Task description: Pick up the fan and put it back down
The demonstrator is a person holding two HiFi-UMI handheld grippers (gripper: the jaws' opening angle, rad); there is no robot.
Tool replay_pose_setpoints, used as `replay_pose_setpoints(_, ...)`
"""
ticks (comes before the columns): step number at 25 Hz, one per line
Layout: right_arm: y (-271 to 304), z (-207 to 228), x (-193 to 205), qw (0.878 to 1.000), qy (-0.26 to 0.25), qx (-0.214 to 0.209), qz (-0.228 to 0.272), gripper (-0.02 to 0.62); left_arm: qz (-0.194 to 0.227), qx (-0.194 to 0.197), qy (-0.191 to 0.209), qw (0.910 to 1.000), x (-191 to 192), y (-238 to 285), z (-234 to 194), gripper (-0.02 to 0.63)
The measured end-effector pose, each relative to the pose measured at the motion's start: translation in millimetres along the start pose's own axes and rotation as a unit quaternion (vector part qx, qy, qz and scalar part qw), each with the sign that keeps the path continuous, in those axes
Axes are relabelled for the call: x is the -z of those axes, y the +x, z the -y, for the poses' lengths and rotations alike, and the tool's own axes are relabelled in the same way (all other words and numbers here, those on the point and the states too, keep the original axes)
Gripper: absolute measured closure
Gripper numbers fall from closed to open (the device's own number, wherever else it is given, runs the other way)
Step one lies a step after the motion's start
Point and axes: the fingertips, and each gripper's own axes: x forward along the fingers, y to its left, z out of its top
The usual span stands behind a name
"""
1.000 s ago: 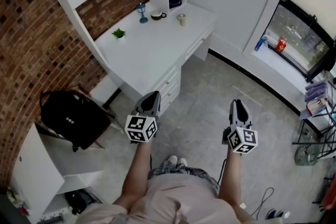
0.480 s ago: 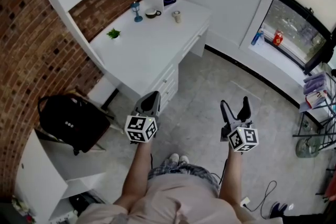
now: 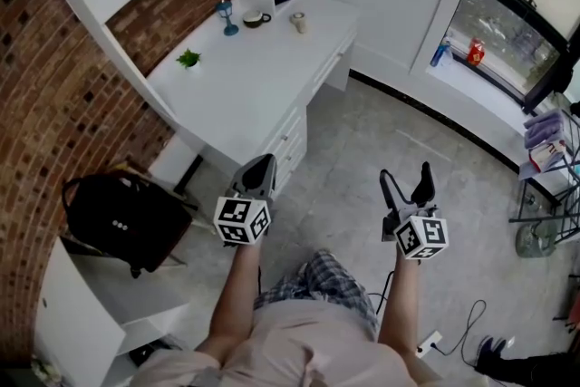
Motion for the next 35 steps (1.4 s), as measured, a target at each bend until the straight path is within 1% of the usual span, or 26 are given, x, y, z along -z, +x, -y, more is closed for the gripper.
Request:
replay_pose_setpoints(5,10,5,6,1.000,-0.003,0.005,-0.011,0.095,-0.001,0.006,0.000,1.0000,-3,15,-4,0.578)
replay_pose_setpoints(12,39,17,9,1.000,-0.003,0.001,-0.016,0.095,-0.001,0.006,-0.002,1.0000,-5,45,-14,0.578)
replay_pose_setpoints(22,111,43,9,1.000,-0.002,-0.012,-0.013,0.095,0.013,-0.001,-0.001,0.9999,-19,111,-39,0.578)
replay_pose_setpoints(25,153,55,9,1.000,-0.001,-0.024,-0.012,0.095,0.017,-0.011,-0.003,0.9998,-25,145,-59,0.578)
replay_pose_setpoints(28,207,77,8,0.999,-0.001,-0.039,-0.007,0.095,0.024,-0.025,-0.004,0.9994,-31,191,-76,0.578)
replay_pose_setpoints(32,295,105,7,0.998,0.004,-0.066,-0.012,0.095,0.017,-0.046,-0.006,0.9988,-38,258,-102,0.578)
replay_pose_setpoints(35,368,118,-3,0.996,0.003,-0.091,-0.023,0.095,0.016,-0.064,-0.011,0.9977,-52,308,-126,0.578)
